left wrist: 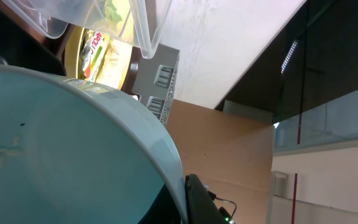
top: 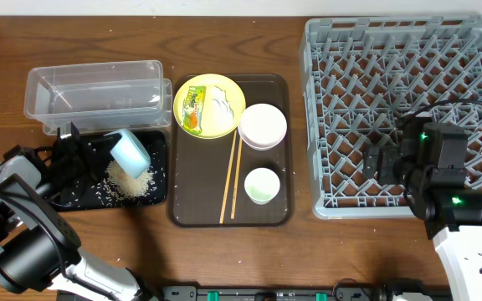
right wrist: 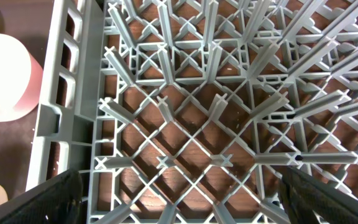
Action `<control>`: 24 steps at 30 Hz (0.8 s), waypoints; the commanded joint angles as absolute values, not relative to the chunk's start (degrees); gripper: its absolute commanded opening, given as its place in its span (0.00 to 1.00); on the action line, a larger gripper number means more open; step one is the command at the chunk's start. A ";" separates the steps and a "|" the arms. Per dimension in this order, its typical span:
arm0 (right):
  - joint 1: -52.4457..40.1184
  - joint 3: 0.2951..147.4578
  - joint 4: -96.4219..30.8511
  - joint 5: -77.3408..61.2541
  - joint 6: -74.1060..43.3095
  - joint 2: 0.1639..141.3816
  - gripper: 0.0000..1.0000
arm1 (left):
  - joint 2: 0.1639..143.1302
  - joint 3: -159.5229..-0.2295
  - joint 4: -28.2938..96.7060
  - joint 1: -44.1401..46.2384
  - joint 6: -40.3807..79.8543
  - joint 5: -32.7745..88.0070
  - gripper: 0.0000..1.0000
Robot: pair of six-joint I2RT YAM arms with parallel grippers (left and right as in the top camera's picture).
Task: Sort waste into correct bins and load items into the dishwasher rack
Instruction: 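Lift the blue bowl and tip the rice onto the black tray, then carry the emptied blue bowl back and set it on the brown tray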
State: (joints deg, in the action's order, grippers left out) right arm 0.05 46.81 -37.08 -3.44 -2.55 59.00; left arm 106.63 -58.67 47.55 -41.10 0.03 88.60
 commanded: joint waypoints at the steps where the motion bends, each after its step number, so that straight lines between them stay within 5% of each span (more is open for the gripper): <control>1: -0.71 48.05 -37.28 -3.88 -2.90 58.83 0.99 | 106.74 -59.46 47.70 -41.41 0.08 90.15 0.06; 8: -0.71 48.05 -38.11 -2.57 -2.87 58.83 0.99 | 106.74 -59.46 46.04 -41.41 -0.51 89.76 0.06; 14: -0.71 48.05 -38.20 -2.35 -2.87 58.83 0.99 | 106.74 -59.48 43.18 -41.41 4.45 77.76 0.06; 18: -0.71 48.05 -38.15 -2.33 -2.87 58.83 0.99 | 106.72 -59.48 43.53 -41.30 -3.18 90.24 0.06; 24: -0.71 48.05 -38.17 -2.35 -2.87 58.83 0.99 | 106.17 -59.64 44.27 -41.06 -4.47 90.15 0.06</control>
State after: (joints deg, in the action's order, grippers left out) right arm 0.05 46.81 -38.13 -2.94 -2.55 59.00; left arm 106.63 -58.70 43.70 -41.10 -1.83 87.22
